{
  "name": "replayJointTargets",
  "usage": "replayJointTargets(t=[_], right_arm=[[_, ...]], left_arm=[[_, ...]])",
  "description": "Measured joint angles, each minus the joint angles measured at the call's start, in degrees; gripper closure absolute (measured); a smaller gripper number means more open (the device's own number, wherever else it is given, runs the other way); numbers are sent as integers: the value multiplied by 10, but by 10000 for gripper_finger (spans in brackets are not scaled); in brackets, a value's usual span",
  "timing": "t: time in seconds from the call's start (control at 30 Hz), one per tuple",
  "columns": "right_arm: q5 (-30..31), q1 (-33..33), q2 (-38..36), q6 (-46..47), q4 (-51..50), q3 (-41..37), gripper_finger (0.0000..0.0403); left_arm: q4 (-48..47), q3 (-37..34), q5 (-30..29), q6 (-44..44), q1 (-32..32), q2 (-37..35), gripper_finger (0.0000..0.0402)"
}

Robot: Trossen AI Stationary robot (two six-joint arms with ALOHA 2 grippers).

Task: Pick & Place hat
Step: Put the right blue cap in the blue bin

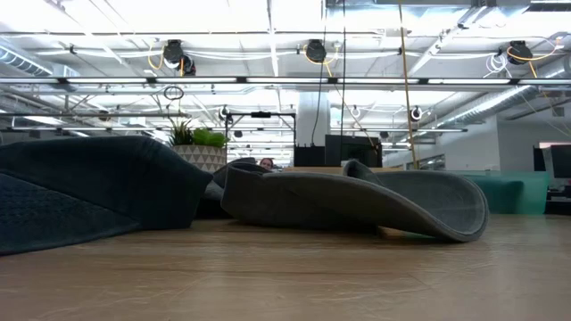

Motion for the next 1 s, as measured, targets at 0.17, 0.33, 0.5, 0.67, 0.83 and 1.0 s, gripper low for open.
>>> replayJointTargets(t=[0.17, 0.33, 0.5, 0.67, 0.83, 1.0], right_arm=[[1, 0, -5, 7, -40, 0, 321], [2, 0, -5, 15, -64, 0, 271], [0, 8, -7, 15, -80, 0, 230], [2, 18, -8, 45, -110, 0, 217], [2, 19, -8, 124, -202, 0, 218], [1, 19, -8, 219, -310, 0, 224]], left_arm=[[-2, 0, -25, 42, 0, -31, 393], [-21, 0, -33, 83, 0, -71, 393], [-64, 0, -68, 119, 0, -112, 393], [-117, 0, -98, 141, 0, -154, 393], [-176, 0, -120, 158, 0, -189, 393], [-243, 0, -137, 182, 0, -221, 393]])
